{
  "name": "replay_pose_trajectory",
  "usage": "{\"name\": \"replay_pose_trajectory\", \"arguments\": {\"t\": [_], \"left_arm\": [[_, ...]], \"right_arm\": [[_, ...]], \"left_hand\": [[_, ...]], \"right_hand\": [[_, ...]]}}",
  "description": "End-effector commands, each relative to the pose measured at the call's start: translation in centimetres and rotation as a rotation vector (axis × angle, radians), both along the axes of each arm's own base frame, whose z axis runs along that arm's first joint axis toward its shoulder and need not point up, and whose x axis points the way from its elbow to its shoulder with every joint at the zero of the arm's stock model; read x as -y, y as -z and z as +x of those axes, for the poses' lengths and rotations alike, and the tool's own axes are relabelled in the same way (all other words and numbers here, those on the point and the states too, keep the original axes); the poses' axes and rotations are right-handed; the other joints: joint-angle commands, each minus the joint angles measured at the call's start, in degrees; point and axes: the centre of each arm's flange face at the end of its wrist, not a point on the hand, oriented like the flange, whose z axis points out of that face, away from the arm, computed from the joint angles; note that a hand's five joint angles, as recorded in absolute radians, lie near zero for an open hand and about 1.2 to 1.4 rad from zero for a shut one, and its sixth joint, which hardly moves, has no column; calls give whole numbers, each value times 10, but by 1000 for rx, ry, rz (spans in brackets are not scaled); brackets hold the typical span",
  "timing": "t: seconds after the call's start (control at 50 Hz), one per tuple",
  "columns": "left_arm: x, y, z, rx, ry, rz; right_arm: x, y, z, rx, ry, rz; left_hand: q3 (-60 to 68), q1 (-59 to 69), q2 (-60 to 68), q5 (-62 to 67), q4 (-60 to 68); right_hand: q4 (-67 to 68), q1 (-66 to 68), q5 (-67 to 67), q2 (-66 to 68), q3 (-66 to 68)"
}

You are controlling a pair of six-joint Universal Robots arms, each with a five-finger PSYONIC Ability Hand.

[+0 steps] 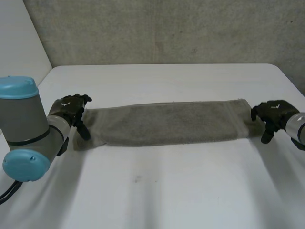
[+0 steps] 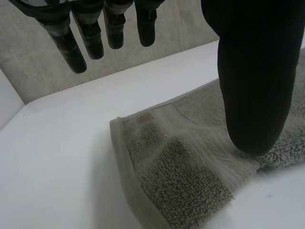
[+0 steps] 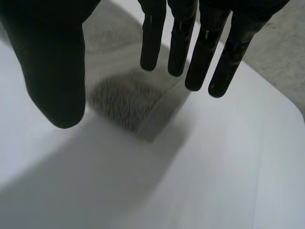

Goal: Fold the towel.

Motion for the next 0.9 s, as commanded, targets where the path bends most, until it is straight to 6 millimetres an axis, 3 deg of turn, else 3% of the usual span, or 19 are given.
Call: {"name": "replay_pose_trajectory", "arguments": {"t": [0.02, 0.12, 0.22, 0.3, 0.6, 0.64, 0.66, 0.9], "left_arm": [[-1, -2, 1, -19, -3, -34], [-2, 0, 1, -19, -4, -31], [-3, 0, 2, -17, -3, -28], [-4, 1, 1, -17, 0, -27], [-5, 0, 1, -18, -2, -28], [-5, 0, 2, -18, -4, -27], [-5, 0, 2, -18, -4, -27], [-5, 2, 2, -21, -4, -37]], "right_arm": [[15, 33, -11, -45, -3, -49], [25, 39, -17, -48, 10, -92], [32, 43, -19, -54, 17, -129], [41, 37, -29, -66, 56, -182], [42, 33, -47, -62, 93, -179], [42, 34, -48, -61, 94, -176], [41, 36, -48, -58, 89, -170], [45, 37, -53, -38, 76, -177]], "left_hand": [[7, 2, 8, -5, 7], [7, 2, 8, -5, 7], [7, 2, 8, -5, 7], [5, 0, 6, -7, 6], [5, 0, 6, -7, 6], [5, 0, 6, -7, 6], [5, 0, 6, -7, 6], [5, 0, 6, -7, 6]], "right_hand": [[142, 188, 156, 142, 142], [260, 305, 274, 260, 260], [486, 531, 500, 486, 486], [487, 532, 500, 487, 487], [487, 532, 500, 487, 487], [425, 471, 439, 425, 425], [277, 322, 291, 277, 277], [262, 307, 276, 262, 262]]}}
